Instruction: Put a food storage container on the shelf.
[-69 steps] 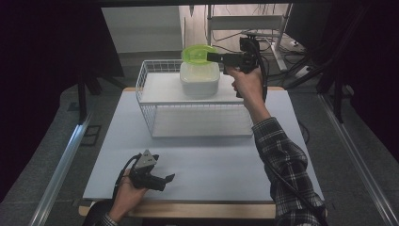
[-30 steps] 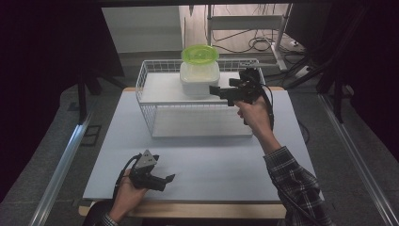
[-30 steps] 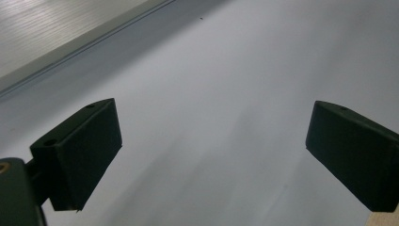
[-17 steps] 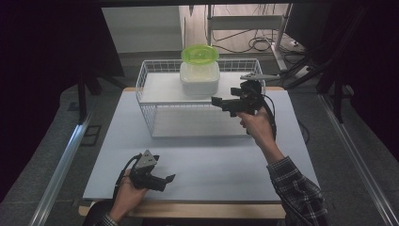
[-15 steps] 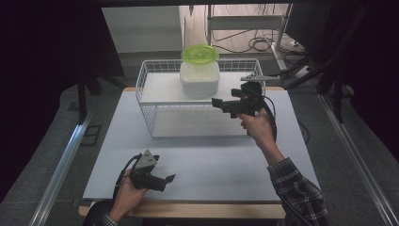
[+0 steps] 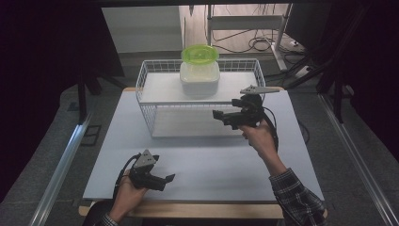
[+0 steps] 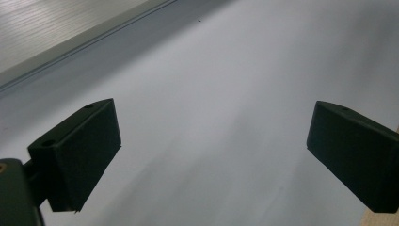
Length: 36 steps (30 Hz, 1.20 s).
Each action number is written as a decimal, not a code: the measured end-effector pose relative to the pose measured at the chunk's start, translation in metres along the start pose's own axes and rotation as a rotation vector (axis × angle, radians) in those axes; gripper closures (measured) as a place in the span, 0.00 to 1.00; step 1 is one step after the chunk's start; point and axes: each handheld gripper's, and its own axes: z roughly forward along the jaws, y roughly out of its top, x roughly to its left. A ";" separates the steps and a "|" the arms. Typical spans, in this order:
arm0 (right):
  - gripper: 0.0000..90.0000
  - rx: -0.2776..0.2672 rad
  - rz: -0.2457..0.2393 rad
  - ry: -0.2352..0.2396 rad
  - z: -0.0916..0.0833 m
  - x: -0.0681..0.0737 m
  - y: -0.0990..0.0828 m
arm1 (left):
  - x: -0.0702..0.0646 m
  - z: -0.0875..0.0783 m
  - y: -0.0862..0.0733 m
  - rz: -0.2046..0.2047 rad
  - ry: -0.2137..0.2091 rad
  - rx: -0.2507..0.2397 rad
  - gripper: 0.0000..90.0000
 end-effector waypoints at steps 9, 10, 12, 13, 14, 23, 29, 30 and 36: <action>0.00 0.015 -0.046 0.006 -0.002 0.001 -0.030 | 0.000 0.000 0.000 0.000 -0.006 0.001 0.03; 0.00 0.016 -0.052 0.004 -0.002 0.001 -0.034 | 0.000 0.000 0.000 -0.001 -0.006 0.001 0.03; 0.00 0.013 -0.054 0.002 -0.003 0.000 -0.041 | 0.000 0.000 0.000 -0.006 -0.008 -0.002 0.03; 0.00 0.017 -0.049 0.001 -0.003 0.000 -0.044 | 0.000 0.000 0.000 -0.006 -0.009 -0.002 0.03; 0.00 0.035 -0.050 -0.004 -0.003 0.000 -0.050 | 0.000 0.000 0.000 -0.007 -0.012 -0.004 0.03; 0.00 0.064 -0.067 -0.016 -0.009 0.000 -0.073 | 0.000 -0.001 0.000 -0.002 -0.024 -0.008 0.03; 0.00 0.072 -0.089 -0.031 -0.016 0.001 -0.086 | 0.001 -0.001 0.000 -0.007 -0.037 -0.007 0.02; 0.00 0.075 -0.089 -0.032 -0.017 0.001 -0.088 | 0.000 -0.001 0.000 -0.006 -0.038 -0.005 0.02; 0.00 0.091 -0.095 -0.047 -0.023 0.001 -0.103 | 0.000 -0.001 0.000 -0.004 -0.037 -0.002 0.02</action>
